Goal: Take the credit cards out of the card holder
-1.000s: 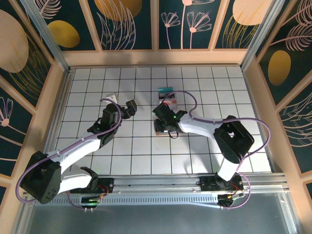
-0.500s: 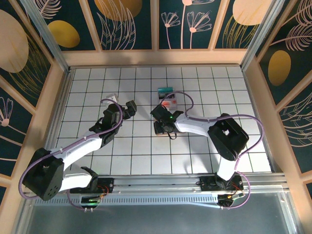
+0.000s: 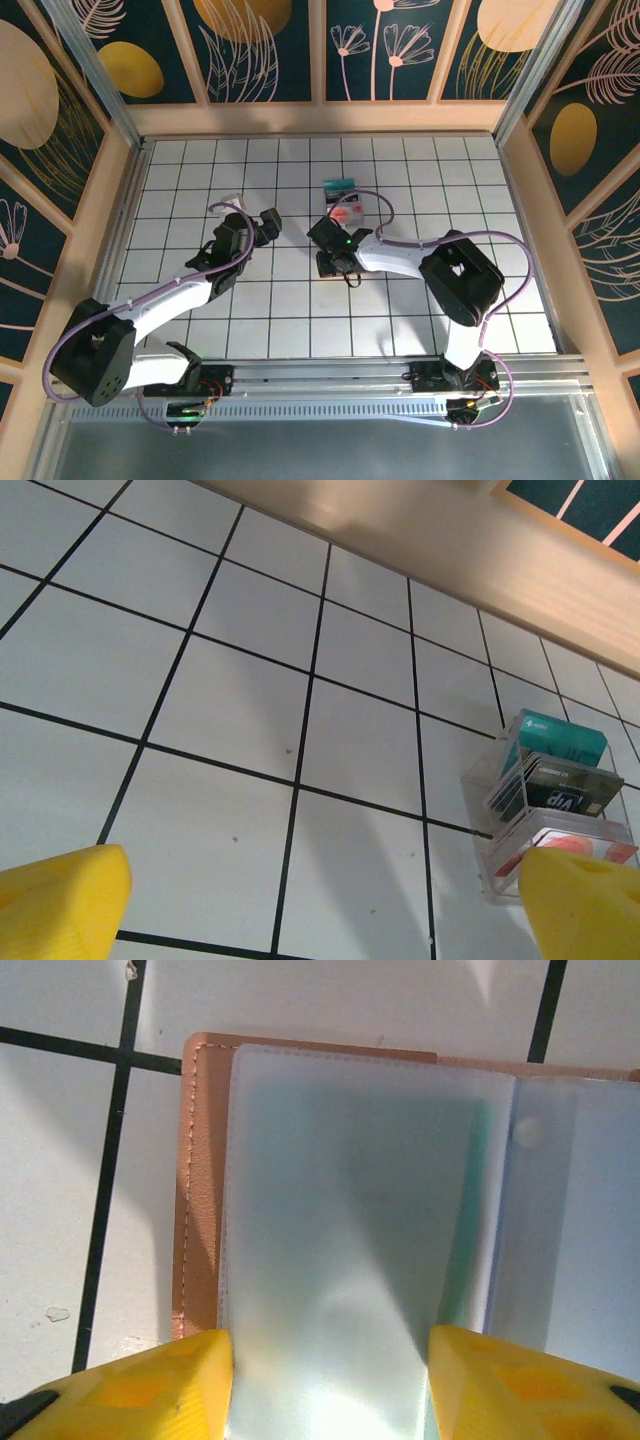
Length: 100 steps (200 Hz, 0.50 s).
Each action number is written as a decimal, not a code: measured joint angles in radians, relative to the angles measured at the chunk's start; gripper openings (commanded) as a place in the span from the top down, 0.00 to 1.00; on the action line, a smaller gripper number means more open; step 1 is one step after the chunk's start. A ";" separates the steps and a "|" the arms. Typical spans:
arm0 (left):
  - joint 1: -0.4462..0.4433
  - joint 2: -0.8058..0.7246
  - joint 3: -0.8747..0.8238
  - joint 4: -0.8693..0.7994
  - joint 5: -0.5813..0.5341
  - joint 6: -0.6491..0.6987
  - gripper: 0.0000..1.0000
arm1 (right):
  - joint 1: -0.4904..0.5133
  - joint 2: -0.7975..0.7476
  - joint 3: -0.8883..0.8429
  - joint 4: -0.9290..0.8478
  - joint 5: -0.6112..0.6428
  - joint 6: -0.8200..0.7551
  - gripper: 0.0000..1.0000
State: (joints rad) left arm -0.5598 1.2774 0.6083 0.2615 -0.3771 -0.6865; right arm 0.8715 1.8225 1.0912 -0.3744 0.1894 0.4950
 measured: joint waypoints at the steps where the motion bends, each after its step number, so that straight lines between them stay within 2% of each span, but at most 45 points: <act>1: 0.000 0.000 0.000 0.000 0.000 0.000 0.01 | 0.000 0.000 0.000 0.000 0.000 -0.001 0.51; 100: 0.000 0.010 0.000 0.000 0.002 0.000 0.01 | -0.012 -0.016 -0.023 0.045 -0.060 -0.015 0.79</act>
State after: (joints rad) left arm -0.5598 1.2877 0.6086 0.2611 -0.3748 -0.6861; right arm 0.8593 1.8065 1.0683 -0.3290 0.1295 0.4801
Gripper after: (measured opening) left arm 0.988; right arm 0.227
